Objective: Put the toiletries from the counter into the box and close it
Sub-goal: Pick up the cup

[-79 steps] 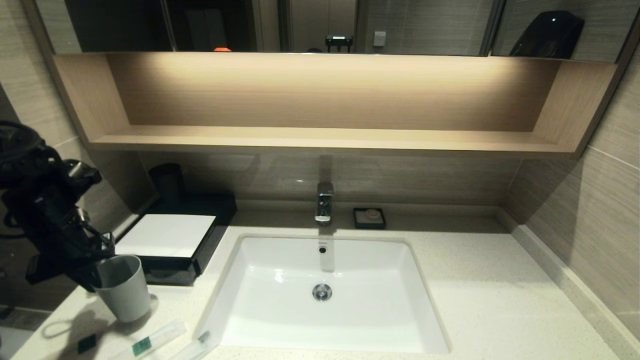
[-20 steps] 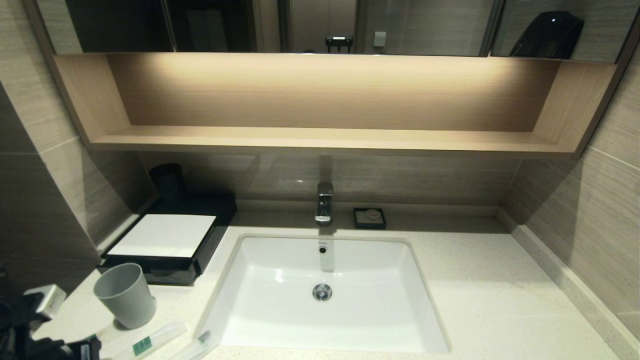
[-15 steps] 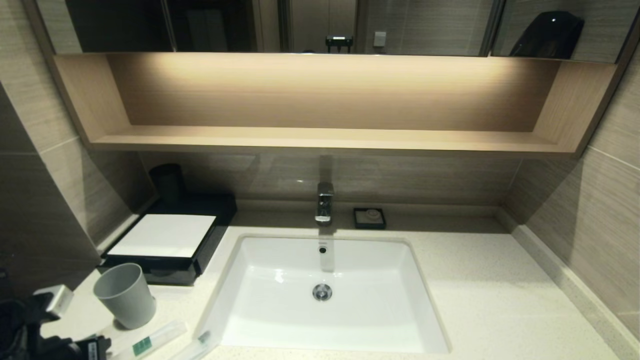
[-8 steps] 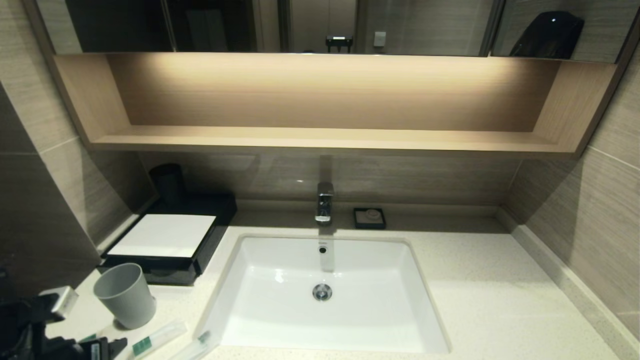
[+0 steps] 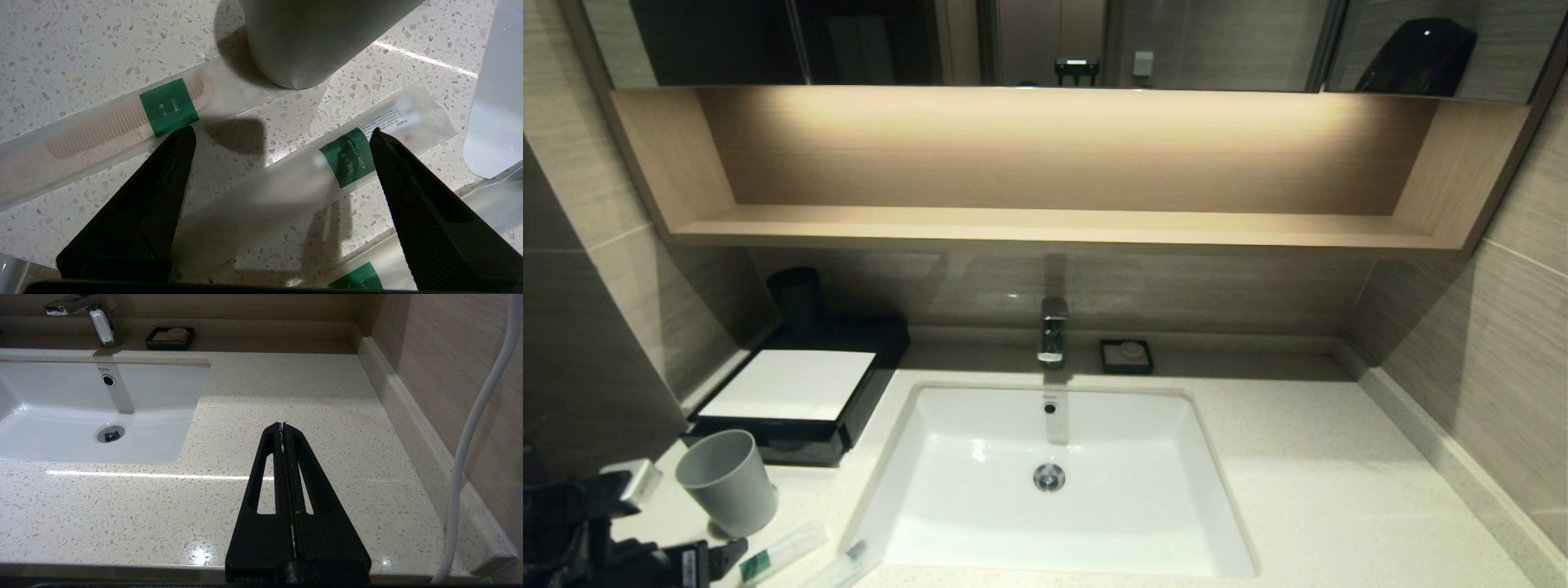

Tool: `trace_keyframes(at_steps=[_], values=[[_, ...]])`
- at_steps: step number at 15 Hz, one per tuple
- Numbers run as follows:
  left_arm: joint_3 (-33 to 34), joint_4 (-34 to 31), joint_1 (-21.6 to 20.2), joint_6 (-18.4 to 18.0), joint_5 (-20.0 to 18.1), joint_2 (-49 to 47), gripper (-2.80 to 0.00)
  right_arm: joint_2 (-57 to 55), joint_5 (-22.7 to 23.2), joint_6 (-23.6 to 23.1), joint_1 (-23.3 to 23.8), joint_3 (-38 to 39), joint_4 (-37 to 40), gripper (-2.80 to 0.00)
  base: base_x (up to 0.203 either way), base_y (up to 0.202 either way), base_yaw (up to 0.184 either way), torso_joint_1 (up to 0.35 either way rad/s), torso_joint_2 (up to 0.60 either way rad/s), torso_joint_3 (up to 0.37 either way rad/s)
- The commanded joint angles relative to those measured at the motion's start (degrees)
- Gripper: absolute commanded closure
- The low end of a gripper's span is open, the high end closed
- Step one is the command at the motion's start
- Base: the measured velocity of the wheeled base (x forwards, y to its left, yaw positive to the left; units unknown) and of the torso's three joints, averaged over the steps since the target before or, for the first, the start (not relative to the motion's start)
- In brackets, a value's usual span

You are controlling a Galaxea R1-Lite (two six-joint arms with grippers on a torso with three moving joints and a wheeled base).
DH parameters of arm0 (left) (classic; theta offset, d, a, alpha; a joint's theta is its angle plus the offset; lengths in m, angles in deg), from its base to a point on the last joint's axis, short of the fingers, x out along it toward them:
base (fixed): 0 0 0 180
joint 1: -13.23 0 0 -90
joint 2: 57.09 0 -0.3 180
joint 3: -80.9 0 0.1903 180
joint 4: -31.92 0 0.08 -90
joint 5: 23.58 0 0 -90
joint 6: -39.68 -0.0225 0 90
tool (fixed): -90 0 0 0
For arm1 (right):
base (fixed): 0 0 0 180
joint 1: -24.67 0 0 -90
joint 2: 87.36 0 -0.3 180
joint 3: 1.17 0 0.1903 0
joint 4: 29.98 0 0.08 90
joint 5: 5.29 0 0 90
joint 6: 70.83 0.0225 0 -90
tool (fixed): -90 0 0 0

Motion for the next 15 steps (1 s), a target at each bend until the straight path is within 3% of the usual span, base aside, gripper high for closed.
trace_keyframes(at_steps=[1, 6, 15], values=[[0.0, 2.3, 0.0, 0.0, -0.1, -3.8, -2.80, 0.0, 0.0, 0.0, 0.0, 0.0, 0.0, 0.00, 0.000, 0.000, 0.000, 0.000, 0.00, 0.000], [0.0, 7.8, 0.9, 0.0, -0.1, -8.6, -2.80, 0.0, 0.0, 0.0, 0.0, 0.0, 0.0, 0.00, 0.000, 0.000, 0.000, 0.000, 0.00, 0.000], [0.0, 11.8, 2.1, 0.1, -0.2, -12.2, -2.80, 0.0, 0.0, 0.0, 0.0, 0.0, 0.0, 0.00, 0.000, 0.000, 0.000, 0.000, 0.00, 0.000]])
